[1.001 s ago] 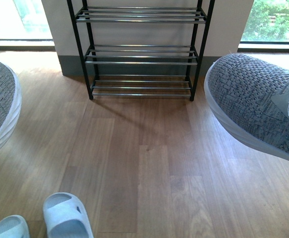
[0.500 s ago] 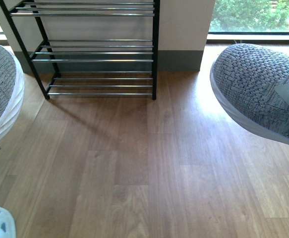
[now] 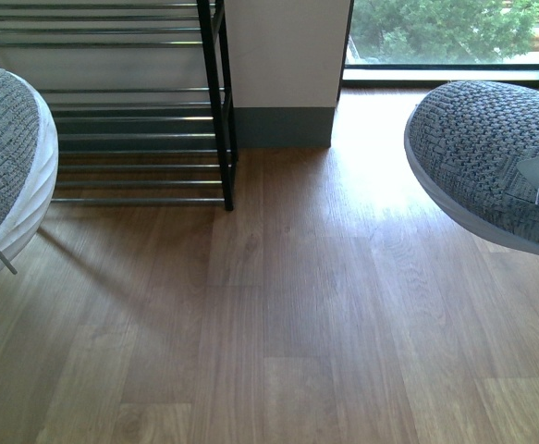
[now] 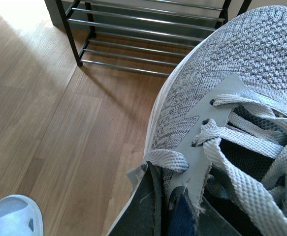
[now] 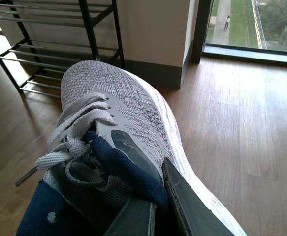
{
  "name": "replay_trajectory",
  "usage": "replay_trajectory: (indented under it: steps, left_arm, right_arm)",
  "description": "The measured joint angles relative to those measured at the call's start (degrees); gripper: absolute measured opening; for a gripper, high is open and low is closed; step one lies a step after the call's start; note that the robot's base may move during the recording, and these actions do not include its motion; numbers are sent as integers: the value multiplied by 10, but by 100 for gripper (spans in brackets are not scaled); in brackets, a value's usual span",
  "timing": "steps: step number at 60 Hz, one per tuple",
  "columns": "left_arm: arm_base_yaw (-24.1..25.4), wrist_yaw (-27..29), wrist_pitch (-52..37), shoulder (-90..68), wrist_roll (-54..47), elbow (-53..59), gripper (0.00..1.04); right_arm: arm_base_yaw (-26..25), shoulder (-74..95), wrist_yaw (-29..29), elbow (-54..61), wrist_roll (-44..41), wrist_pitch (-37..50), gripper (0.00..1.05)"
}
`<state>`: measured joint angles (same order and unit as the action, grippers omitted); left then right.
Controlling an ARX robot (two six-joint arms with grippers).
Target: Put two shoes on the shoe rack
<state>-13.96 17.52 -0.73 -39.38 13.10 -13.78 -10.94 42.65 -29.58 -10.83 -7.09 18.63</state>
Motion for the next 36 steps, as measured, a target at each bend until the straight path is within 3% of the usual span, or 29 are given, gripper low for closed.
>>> replay_trajectory:
  steps: [36]
  left_arm:
    - [0,4,0,0,0,0,2]
  right_arm:
    - [0,0,-3,0,0,0,1]
